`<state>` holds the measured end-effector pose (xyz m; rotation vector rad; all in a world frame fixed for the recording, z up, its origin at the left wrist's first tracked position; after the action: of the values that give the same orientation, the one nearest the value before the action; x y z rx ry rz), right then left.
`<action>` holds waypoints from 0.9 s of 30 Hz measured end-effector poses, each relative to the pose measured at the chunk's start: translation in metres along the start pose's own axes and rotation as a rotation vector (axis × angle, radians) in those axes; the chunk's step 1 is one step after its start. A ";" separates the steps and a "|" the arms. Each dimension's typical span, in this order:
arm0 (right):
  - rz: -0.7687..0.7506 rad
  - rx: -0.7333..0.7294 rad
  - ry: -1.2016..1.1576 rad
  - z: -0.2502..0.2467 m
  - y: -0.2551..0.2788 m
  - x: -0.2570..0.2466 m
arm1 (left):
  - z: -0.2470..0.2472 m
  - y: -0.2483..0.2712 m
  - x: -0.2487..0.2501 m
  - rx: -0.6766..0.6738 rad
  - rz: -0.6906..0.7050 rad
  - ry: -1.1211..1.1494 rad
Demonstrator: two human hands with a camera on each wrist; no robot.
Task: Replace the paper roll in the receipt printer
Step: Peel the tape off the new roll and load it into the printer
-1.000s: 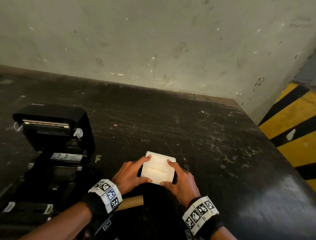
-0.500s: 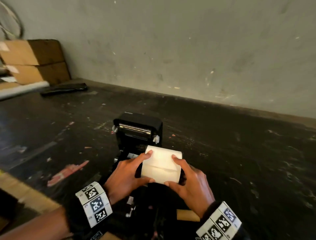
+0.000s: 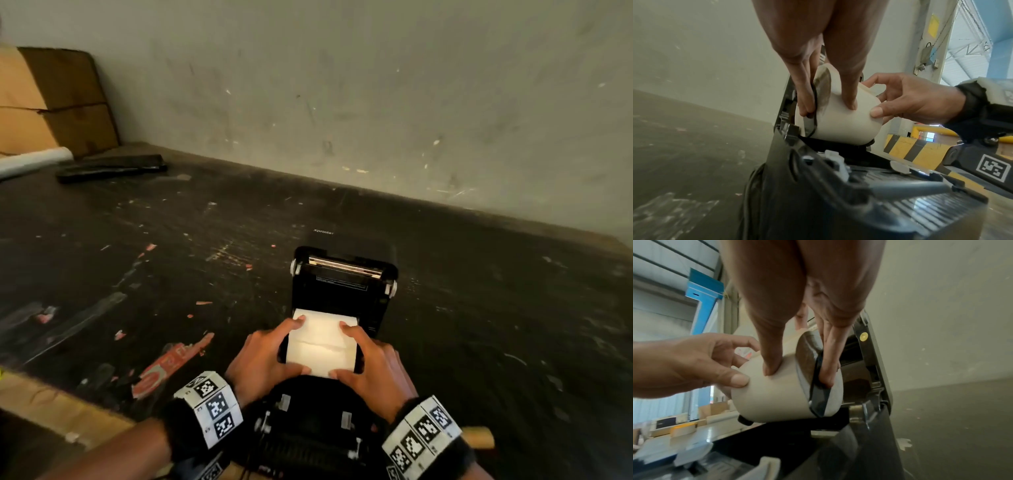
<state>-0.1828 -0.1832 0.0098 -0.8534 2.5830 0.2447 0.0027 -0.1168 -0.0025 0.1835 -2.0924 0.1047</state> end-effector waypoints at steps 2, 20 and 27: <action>0.041 -0.008 0.019 0.003 0.001 -0.002 | 0.001 -0.004 -0.007 -0.030 -0.003 0.001; 0.149 -0.006 0.120 0.010 0.005 0.001 | 0.018 -0.013 -0.007 -0.108 0.042 -0.184; 0.162 0.058 0.062 0.019 0.009 0.007 | 0.025 -0.013 -0.007 -0.151 0.089 -0.198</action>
<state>-0.1875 -0.1741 -0.0101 -0.6411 2.7059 0.1914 -0.0124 -0.1330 -0.0210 0.0089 -2.2960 -0.0198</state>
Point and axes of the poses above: each hand's wrist, its own y-axis away from the middle knuckle, its own z-axis out of the palm, x = y × z, the point moved 4 cm from there along -y, towards the middle knuckle, and after that the axes turned 10 degrees about y, right-handed, at the moved point
